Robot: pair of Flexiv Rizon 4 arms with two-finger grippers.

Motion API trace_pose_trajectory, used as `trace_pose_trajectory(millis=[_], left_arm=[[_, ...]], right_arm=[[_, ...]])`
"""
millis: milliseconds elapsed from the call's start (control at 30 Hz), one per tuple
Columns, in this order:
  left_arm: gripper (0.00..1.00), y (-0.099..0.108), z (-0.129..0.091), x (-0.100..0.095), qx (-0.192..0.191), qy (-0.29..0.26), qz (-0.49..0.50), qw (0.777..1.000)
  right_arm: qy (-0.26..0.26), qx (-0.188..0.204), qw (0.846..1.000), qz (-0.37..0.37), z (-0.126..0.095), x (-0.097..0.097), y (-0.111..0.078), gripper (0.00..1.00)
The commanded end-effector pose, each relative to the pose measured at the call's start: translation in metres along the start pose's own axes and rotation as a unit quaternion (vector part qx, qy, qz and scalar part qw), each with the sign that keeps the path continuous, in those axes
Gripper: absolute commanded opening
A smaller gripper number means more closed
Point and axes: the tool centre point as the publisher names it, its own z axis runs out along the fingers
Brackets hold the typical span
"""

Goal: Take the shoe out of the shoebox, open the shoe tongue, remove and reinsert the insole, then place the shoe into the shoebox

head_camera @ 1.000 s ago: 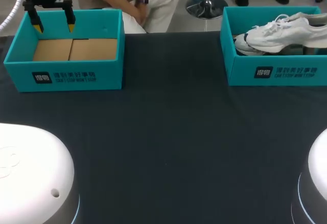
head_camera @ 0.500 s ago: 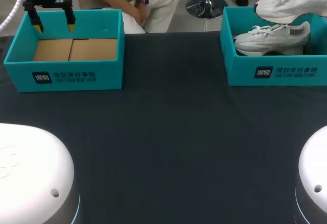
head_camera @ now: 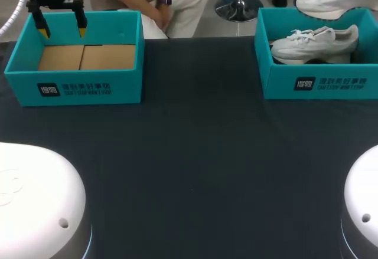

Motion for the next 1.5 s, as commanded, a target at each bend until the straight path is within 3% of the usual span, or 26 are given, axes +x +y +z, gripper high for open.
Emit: trace_pose_trajectory(millis=[33, 800, 1100, 1500], left_arm=[[1.00, 0.000, 0.000, 0.000, 0.000, 0.000, 0.000, 1.000], [1.00, 0.000, 0.000, 0.000, 0.000, 0.000, 0.000, 1.000], [1.00, 0.000, 0.000, 0.000, 0.000, 0.000, 0.000, 1.000], [1.00, 0.000, 0.000, 0.000, 0.000, 0.000, 0.000, 1.000]], right_arm=[[0.000, 0.001, 1.000, 0.000, -0.002, -0.001, 0.001, 0.00], [0.000, 0.001, 1.000, 0.000, -0.002, -0.001, 0.001, 0.00], [-0.006, -0.016, 1.000, 0.003, -0.027, 0.039, -0.048, 0.00], [0.017, -0.016, 1.000, -0.014, -0.051, 0.105, -0.146, 0.00]])
